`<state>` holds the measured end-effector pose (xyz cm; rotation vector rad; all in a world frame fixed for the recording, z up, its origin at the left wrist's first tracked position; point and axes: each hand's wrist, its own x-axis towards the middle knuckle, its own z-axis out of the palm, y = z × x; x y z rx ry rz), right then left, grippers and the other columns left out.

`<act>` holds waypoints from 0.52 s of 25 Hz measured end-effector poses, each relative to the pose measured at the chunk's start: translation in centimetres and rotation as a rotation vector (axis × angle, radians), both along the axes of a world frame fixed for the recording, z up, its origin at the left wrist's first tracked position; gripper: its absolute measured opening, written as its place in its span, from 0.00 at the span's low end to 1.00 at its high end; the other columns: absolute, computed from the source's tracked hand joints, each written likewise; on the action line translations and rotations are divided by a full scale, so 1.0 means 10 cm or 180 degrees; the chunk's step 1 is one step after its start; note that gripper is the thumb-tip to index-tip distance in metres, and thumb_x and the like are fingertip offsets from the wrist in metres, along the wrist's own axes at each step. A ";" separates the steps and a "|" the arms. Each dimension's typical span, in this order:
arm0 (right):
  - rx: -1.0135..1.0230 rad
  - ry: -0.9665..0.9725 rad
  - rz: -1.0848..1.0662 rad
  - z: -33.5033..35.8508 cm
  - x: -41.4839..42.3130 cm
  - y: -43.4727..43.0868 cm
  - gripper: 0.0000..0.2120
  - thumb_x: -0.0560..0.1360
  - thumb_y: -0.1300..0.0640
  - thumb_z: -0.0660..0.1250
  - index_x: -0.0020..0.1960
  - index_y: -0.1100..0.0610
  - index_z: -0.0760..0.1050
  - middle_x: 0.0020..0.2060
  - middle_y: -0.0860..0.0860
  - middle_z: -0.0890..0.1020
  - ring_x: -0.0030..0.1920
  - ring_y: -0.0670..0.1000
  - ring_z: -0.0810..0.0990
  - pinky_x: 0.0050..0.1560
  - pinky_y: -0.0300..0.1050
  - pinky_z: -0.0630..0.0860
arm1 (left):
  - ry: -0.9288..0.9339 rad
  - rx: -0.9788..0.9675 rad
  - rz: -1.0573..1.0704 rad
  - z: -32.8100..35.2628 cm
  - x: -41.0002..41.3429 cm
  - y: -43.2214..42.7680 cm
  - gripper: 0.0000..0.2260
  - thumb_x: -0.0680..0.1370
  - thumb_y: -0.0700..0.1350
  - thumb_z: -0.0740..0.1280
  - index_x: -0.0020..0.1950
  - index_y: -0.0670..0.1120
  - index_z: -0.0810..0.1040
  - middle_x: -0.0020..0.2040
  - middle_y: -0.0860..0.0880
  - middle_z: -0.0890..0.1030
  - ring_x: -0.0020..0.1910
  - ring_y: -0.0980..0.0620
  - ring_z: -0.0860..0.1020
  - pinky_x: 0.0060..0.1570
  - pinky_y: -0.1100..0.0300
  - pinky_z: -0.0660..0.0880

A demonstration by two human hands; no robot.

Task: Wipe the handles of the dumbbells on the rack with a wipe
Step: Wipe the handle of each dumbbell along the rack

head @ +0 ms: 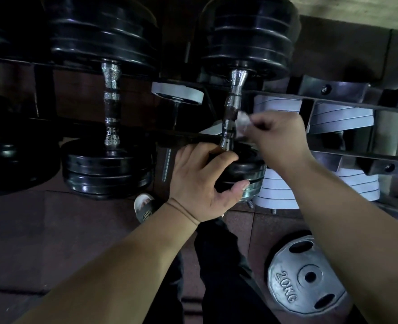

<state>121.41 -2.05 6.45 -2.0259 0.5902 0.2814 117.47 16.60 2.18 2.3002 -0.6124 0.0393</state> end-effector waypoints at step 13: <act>-0.0089 -0.0078 -0.0355 0.04 0.16 0.07 0.04 0.76 0.56 0.76 0.43 0.56 0.87 0.36 0.51 0.86 0.35 0.45 0.81 0.40 0.45 0.81 | -0.0037 0.0000 -0.0029 -0.01 0.00 0.01 0.20 0.74 0.61 0.72 0.59 0.51 0.78 0.49 0.43 0.81 0.47 0.43 0.78 0.54 0.52 0.72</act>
